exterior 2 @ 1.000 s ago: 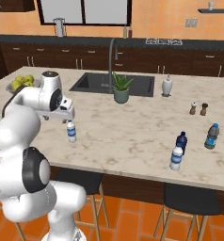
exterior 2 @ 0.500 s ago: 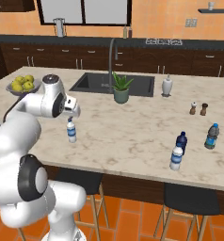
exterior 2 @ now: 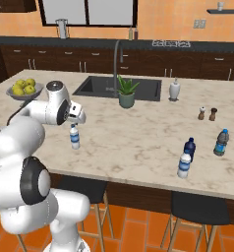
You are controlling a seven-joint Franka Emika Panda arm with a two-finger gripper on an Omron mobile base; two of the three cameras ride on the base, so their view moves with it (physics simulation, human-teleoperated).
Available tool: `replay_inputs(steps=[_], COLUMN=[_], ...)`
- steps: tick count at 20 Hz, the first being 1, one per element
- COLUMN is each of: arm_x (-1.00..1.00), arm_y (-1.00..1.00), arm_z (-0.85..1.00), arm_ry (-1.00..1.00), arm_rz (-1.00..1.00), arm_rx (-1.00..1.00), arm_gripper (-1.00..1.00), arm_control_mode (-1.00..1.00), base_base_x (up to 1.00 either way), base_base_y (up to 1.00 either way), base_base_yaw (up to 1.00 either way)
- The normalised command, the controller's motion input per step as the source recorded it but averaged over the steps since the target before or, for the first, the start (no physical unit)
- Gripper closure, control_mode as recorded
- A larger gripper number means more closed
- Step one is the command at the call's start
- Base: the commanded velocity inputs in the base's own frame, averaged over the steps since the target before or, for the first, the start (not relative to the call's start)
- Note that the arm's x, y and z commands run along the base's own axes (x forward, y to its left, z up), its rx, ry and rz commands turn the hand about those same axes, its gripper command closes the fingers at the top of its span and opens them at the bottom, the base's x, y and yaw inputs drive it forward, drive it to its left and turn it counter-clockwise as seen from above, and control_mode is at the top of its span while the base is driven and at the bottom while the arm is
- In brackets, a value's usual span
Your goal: Move the plastic bottles in the middle to the plastics group, and the glass bottles in the middle to the glass group.
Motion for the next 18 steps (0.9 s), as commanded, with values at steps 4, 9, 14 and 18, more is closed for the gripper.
replay_inputs(steps=[4,9,14,18], arm_x=[0.44,0.33,0.0,0.0], arm_y=[0.0,0.0,0.01,0.24], arm_z=[-0.3,-0.54,-0.09,-0.12], arm_ry=[0.0,0.0,0.0,0.0], arm_rz=[0.0,0.0,0.0,0.01], arm_rx=[0.0,0.0,0.0,0.0], arm_gripper=[-1.0,-1.0,-1.0,-1.0], arm_control_mode=[-1.0,-1.0,-1.0,-1.0], base_base_x=[0.0,0.0,0.0,0.0], base_base_y=[0.0,0.0,0.0,0.0], base_base_yaw=[0.0,0.0,0.0,0.0])
